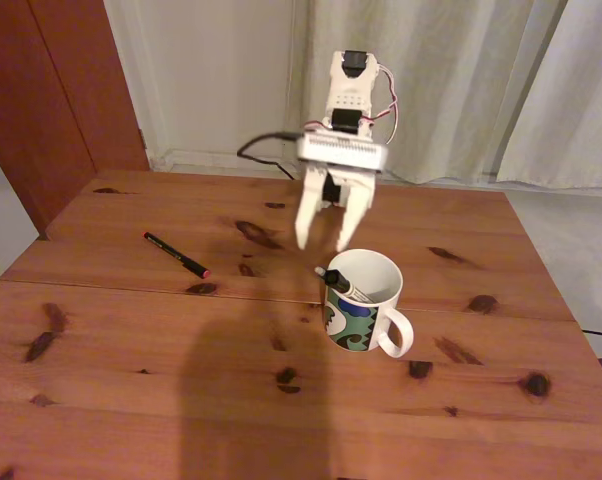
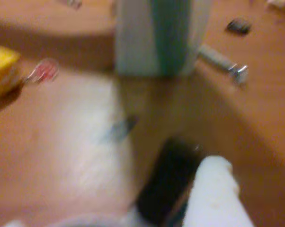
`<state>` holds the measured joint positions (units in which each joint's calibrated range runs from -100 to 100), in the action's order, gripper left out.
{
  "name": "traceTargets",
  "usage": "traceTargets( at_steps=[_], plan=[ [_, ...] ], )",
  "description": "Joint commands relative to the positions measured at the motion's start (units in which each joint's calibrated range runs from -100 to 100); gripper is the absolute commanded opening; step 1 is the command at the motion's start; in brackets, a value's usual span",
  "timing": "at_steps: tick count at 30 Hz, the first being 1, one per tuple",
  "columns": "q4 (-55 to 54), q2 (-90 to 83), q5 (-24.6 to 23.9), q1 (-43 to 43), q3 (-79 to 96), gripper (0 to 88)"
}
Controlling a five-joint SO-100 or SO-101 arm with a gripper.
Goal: Clean up the desk and place the pens and markers into the cup
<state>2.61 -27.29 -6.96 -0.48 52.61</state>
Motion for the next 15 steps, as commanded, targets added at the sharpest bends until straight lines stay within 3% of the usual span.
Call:
traceTargets(
  at_steps=[1, 10, 15],
  plan=[
    [-1.5, -0.2, 0.0, 2.0, -6.2, 17.7],
    [-0.8, 2.1, 0.0, 12.1, -9.8, 17.4],
    [-0.8, 4.2, 0.0, 16.0, -9.4, 3.4]
  ],
)
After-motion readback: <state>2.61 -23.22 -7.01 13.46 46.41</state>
